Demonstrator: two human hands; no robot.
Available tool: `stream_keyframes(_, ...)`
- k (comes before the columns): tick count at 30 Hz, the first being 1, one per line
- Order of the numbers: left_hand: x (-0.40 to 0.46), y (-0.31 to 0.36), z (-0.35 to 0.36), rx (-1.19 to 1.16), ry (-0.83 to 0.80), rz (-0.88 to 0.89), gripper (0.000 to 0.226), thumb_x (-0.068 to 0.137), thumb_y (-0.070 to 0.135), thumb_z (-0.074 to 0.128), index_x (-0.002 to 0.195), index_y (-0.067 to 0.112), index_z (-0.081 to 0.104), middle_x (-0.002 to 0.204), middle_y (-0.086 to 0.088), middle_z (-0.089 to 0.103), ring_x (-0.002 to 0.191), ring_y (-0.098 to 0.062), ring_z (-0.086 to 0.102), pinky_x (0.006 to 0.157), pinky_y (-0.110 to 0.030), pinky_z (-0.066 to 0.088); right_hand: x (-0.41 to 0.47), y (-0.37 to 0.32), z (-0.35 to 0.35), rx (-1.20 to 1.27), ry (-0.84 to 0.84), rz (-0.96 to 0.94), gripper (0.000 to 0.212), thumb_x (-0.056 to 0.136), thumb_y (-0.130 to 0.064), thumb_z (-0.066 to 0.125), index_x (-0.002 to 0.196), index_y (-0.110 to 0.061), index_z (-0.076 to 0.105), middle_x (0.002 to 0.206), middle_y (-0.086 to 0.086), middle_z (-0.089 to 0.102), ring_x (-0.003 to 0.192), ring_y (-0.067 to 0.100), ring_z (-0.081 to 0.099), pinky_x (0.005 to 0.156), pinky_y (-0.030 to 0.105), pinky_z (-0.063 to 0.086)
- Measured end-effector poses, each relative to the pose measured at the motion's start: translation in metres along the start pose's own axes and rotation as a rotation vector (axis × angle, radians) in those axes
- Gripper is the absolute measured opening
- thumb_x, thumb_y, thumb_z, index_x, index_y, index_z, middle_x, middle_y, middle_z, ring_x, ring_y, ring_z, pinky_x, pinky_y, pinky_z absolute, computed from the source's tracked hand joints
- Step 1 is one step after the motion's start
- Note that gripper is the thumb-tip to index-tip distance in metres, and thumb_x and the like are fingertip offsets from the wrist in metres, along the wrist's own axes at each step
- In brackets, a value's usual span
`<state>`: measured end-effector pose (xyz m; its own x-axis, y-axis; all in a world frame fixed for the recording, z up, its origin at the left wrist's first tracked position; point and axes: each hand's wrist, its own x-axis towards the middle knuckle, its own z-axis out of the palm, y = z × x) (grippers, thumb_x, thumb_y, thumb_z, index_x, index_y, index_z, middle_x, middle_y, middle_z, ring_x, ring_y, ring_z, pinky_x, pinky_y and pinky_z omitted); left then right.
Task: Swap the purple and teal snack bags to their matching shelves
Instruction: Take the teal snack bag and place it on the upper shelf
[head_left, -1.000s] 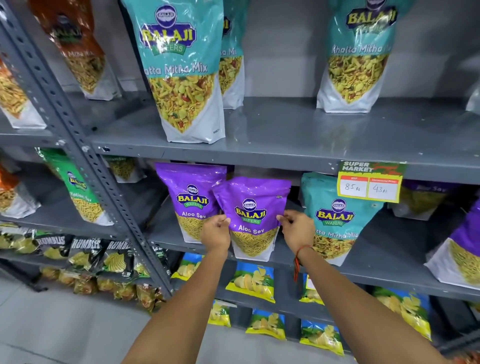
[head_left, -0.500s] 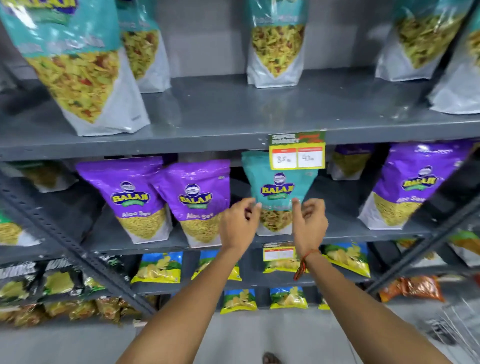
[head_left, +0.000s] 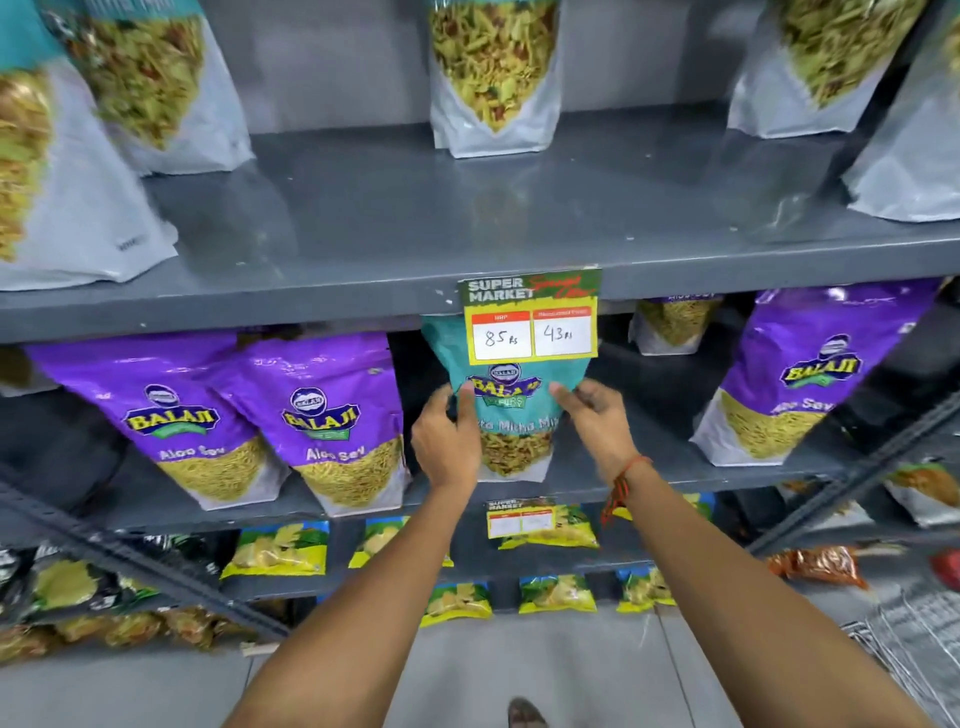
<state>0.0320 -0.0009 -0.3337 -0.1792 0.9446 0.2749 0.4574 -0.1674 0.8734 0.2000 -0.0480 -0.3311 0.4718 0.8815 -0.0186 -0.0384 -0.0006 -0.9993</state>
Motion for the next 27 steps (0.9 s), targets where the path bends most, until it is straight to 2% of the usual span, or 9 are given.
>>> stream_keyframes(4,-0.012,0.006,-0.010,-0.040,0.016,-0.004,0.039,0.091,0.042,0.059,0.069,0.009,0.058,0.065,-0.012,0.063,0.061,-0.034,0.055,0.054,-0.033,0.030,-0.013,0.001,-0.003,-0.004,0.027,-0.002,0.021,0.090,-0.014,0.066,0.109,-0.005,0.072,0.106,0.013,0.075,0.091,0.015,0.072,0.070,0.019,0.057)
stream_keyframes(7,-0.030,0.004,-0.026,-0.079,-0.022,0.018,0.036,0.090,0.041,0.060,0.064,0.016,0.054,0.056,0.000,0.053,0.054,-0.026,0.048,0.053,-0.033,0.031,-0.038,-0.001,-0.009,-0.030,0.042,-0.047,0.022,0.091,-0.010,0.065,0.110,0.000,0.071,0.105,0.014,0.074,0.081,0.004,0.071,0.065,0.015,0.054)
stream_keyframes(11,-0.067,0.009,-0.054,-0.081,-0.050,0.047,0.039,0.092,0.038,0.059,0.060,0.023,0.043,0.047,0.008,0.039,0.047,-0.009,0.035,0.050,-0.030,0.024,-0.084,-0.005,-0.018,-0.012,0.019,-0.077,0.022,0.091,-0.011,0.065,0.111,-0.007,0.072,0.109,0.013,0.075,0.091,0.009,0.072,0.078,0.027,0.059)
stream_keyframes(17,-0.112,-0.004,-0.100,-0.137,-0.076,0.122,0.045,0.088,0.056,0.055,0.079,0.014,0.070,0.063,-0.004,0.065,0.057,-0.021,0.056,0.048,-0.029,0.037,-0.150,-0.027,-0.037,-0.124,-0.059,-0.117,0.017,0.088,-0.014,0.070,0.100,-0.022,0.077,0.103,0.001,0.079,0.097,0.017,0.075,0.081,0.031,0.062)
stream_keyframes(20,-0.119,0.011,-0.127,-0.281,-0.038,0.192,0.042,0.084,0.057,0.058,0.081,0.018,0.073,0.067,0.001,0.070,0.059,-0.018,0.060,0.052,-0.040,0.049,-0.167,-0.054,-0.046,-0.233,-0.141,-0.148,0.030,0.084,-0.033,0.074,0.077,-0.003,0.074,0.079,0.021,0.075,0.067,0.031,0.069,0.061,0.043,0.055)
stream_keyframes(22,-0.116,0.035,-0.144,-0.367,0.002,0.220,0.034,0.080,0.053,0.061,0.076,0.021,0.072,0.069,0.007,0.071,0.066,-0.009,0.061,0.062,-0.037,0.052,-0.172,-0.084,-0.046,-0.253,-0.161,-0.202,0.056,0.080,-0.035,0.077,0.055,0.001,0.041,0.052,0.021,0.037,0.051,0.020,0.033,0.051,0.033,0.028)
stream_keyframes(23,-0.110,0.050,-0.152,-0.403,0.019,0.243,0.028,0.079,0.052,0.062,0.072,0.027,0.070,0.068,0.011,0.070,0.066,-0.003,0.059,0.065,-0.033,0.051,-0.172,-0.104,-0.044,-0.257,-0.145,-0.251,0.060,0.079,-0.031,0.077,0.054,-0.002,0.031,0.055,0.013,0.022,0.054,0.017,0.023,0.051,0.030,0.020)
stream_keyframes(25,-0.092,0.085,-0.167,-0.455,0.067,0.302,0.018,0.078,0.047,0.064,0.067,0.033,0.066,0.067,0.020,0.069,0.063,0.002,0.057,0.065,-0.029,0.049,-0.175,-0.150,-0.035,-0.212,-0.159,-0.335,0.057,0.079,-0.024,0.077,0.053,-0.002,0.031,0.059,0.007,0.018,0.055,0.014,0.020,0.049,0.026,0.017)
stream_keyframes(27,-0.069,0.125,-0.179,-0.508,0.106,0.372,0.015,0.079,0.040,0.067,0.068,0.030,0.068,0.066,0.026,0.067,0.060,0.004,0.057,0.062,-0.019,0.046,-0.170,-0.197,-0.028,-0.136,-0.160,-0.419,0.037,0.082,-0.013,0.074,0.054,-0.007,0.050,0.046,-0.005,0.034,0.045,0.008,0.030,0.046,0.019,0.026)
